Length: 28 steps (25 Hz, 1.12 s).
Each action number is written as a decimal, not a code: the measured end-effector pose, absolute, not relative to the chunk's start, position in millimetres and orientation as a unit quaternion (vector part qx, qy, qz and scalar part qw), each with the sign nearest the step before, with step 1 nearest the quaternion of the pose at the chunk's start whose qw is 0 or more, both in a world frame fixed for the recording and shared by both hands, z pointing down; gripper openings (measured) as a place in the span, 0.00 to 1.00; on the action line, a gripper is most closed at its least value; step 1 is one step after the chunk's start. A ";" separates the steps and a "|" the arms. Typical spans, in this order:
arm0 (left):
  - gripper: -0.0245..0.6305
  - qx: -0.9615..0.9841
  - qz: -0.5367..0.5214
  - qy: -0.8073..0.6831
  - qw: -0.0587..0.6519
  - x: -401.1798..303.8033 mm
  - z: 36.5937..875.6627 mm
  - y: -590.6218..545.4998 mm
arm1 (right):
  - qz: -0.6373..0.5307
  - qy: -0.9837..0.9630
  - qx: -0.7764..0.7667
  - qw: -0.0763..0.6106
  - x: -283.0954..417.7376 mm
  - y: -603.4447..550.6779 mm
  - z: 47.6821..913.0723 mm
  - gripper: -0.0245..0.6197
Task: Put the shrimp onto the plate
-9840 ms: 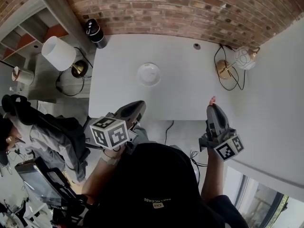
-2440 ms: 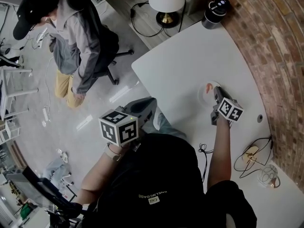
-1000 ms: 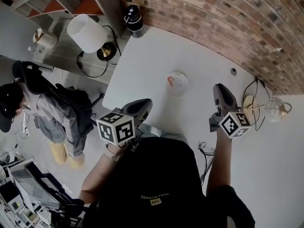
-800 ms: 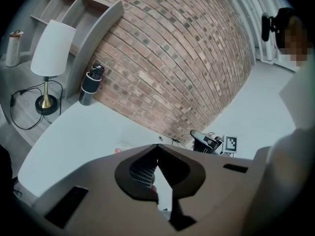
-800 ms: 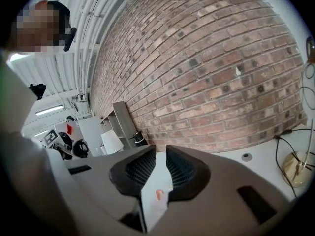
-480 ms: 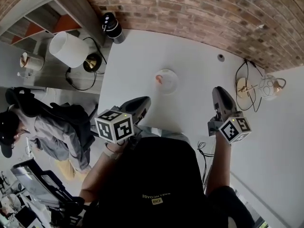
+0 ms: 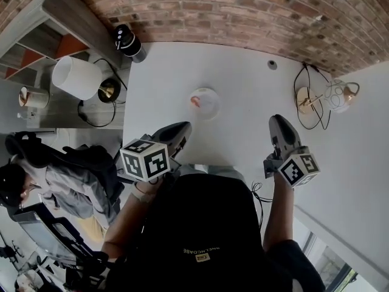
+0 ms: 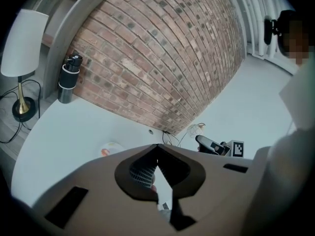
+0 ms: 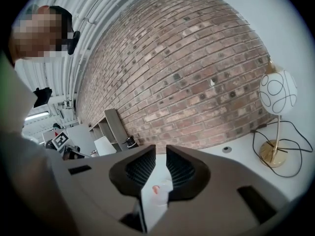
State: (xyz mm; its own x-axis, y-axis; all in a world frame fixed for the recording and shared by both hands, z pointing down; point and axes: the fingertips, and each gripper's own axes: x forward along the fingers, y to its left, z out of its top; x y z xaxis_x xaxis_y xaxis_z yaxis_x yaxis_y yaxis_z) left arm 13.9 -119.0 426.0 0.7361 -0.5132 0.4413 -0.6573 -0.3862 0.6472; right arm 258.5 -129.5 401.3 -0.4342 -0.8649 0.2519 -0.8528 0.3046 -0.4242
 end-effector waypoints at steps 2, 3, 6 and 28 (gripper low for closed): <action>0.04 0.830 0.087 -0.349 0.426 16.2 426.7 -121.1 | -0.257 0.804 -0.536 0.015 260.4 -126.8 402.4 0.12; 0.04 0.831 0.088 -0.347 0.426 17.3 427.3 -122.3 | -0.259 0.802 -0.538 0.017 261.0 -125.7 403.4 0.12; 0.04 0.833 0.090 -0.342 0.426 20.4 428.4 -124.7 | -0.262 0.799 -0.541 0.019 262.1 -121.8 406.1 0.12; 0.04 0.833 0.090 -0.339 0.428 25.2 429.5 -138.5 | -0.271 0.796 -0.541 0.011 262.1 -125.2 411.5 0.12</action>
State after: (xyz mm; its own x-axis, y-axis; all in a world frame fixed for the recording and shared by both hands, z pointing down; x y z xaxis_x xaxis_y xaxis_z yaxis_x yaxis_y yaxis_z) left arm 25.2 -138.5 429.5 0.7540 -0.4873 0.4404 -0.6417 -0.4037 0.6521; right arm 262.1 -125.2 411.5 -0.4138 -0.8675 0.2762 -0.8557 0.2671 -0.4432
